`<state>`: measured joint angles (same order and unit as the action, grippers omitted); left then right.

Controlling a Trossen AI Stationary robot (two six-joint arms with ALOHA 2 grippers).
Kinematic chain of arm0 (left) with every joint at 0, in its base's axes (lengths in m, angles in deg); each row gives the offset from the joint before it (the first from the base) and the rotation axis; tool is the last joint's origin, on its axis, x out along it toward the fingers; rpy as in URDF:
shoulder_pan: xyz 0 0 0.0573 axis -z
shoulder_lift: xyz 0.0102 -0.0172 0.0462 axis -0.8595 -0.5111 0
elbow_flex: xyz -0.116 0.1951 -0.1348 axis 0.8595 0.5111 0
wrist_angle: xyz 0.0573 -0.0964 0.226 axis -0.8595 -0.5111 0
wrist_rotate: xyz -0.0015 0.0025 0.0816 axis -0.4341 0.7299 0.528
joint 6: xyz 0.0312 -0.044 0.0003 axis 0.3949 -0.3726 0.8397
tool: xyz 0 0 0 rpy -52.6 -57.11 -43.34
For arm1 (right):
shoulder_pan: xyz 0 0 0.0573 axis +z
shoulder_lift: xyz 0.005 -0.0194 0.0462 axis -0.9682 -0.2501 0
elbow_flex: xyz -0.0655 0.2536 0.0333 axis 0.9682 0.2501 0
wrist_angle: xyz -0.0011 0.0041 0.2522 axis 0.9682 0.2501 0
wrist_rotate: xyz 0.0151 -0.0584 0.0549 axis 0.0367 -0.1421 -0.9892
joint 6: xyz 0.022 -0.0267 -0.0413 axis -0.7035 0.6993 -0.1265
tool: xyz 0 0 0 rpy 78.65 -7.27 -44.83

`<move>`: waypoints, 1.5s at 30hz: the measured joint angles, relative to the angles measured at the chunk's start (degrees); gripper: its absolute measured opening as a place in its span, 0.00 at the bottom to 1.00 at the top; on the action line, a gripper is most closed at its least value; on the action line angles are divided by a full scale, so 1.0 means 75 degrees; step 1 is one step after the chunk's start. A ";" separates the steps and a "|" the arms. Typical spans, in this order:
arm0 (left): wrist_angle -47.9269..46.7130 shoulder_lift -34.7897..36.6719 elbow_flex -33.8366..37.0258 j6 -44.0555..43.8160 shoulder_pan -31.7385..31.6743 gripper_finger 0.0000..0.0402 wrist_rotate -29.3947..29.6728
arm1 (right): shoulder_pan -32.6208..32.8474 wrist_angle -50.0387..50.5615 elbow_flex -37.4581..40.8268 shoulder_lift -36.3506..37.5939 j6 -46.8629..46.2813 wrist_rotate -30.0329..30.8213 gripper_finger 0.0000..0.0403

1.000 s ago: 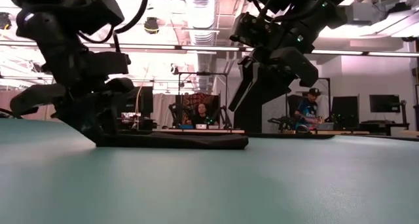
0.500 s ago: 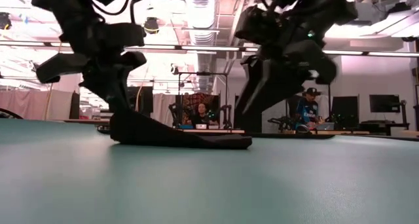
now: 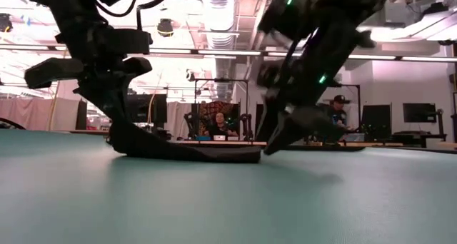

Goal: Roll towel
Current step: Roll the black towel

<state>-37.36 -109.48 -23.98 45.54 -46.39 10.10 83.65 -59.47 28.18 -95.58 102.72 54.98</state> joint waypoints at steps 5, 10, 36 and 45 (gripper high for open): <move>-0.0400 0.0000 0.0000 -0.0164 0.0205 0.00 0.0002 | -0.0650 -0.0343 0.0006 -0.0210 0.0731 -0.0010 0.51; -0.0691 0.0000 0.0003 -0.0230 0.0326 0.00 0.0011 | -0.1001 -0.0376 0.0006 -0.0094 0.1416 -0.0024 0.51; -0.0798 0.0000 0.0035 -0.0419 0.0346 0.00 0.0019 | -0.2256 -0.1044 0.0003 -0.0077 0.3226 -0.1090 0.39; -0.0790 0.0000 0.0038 -0.0346 0.0346 0.00 0.0022 | -0.2362 -0.1270 -0.0040 -0.0450 0.3362 -0.1284 0.35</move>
<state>-43.29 -109.48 -23.69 42.95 -43.80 10.26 65.93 -68.99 27.89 -98.95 127.94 45.35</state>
